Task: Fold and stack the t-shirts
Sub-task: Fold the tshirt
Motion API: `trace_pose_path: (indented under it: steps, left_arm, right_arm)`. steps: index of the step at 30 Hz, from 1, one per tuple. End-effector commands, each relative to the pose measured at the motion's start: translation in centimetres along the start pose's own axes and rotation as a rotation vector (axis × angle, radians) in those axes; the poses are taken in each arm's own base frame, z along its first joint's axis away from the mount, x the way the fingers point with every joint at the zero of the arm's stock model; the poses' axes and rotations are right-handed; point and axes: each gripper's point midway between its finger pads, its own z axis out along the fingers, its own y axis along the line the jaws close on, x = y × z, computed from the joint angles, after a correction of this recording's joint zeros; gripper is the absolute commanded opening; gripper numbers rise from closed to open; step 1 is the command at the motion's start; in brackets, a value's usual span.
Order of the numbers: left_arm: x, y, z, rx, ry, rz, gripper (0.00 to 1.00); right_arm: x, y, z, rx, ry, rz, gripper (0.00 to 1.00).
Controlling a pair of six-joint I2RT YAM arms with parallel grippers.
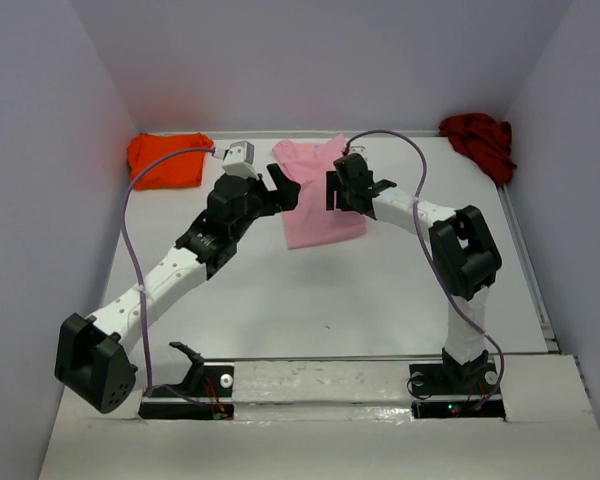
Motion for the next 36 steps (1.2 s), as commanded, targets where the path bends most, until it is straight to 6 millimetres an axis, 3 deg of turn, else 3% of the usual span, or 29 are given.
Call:
trace_pose_path:
  steps: [1, 3, 7, 16, 19, 27, 32, 36]
  left_arm:
    - [-3.0, 1.0, -3.0, -0.046, -0.107, 0.079, 0.99]
    - [-4.0, 2.2, -4.4, -0.096, -0.162, 0.114, 0.99]
    - [-4.1, 3.0, -5.5, -0.110, -0.210, 0.101, 0.99]
    - [-3.6, 4.3, -5.4, -0.173, -0.200, 0.101, 0.99]
    - [-3.5, 4.3, -5.0, -0.174, -0.194, 0.091, 0.99]
    - [-1.5, 4.0, -3.8, -0.134, -0.150, 0.047, 0.99]
    - [0.0, 4.9, -3.6, -0.145, -0.124, 0.048, 0.99]
    - [0.4, 5.2, -3.4, -0.153, -0.127, 0.048, 0.99]
  right_arm:
    - [0.5, 2.5, 0.4, -0.071, -0.012, 0.028, 0.76]
    - [1.4, 2.5, 1.2, -0.065, 0.005, 0.029, 0.76]
    - [2.5, 2.1, 2.2, -0.040, 0.026, 0.019, 0.76]
    - [7.7, 1.3, 1.4, -0.036, 0.130, 0.075, 0.75]
    - [9.9, 2.8, 0.0, -0.053, 0.155, 0.036, 0.75]
    - [13.2, 5.7, -1.4, -0.077, 0.199, -0.012, 0.75]
    - [14.0, 5.1, -1.9, -0.057, 0.203, -0.019, 0.75]
    - [12.3, 5.0, -2.2, -0.045, 0.155, -0.035, 0.76]
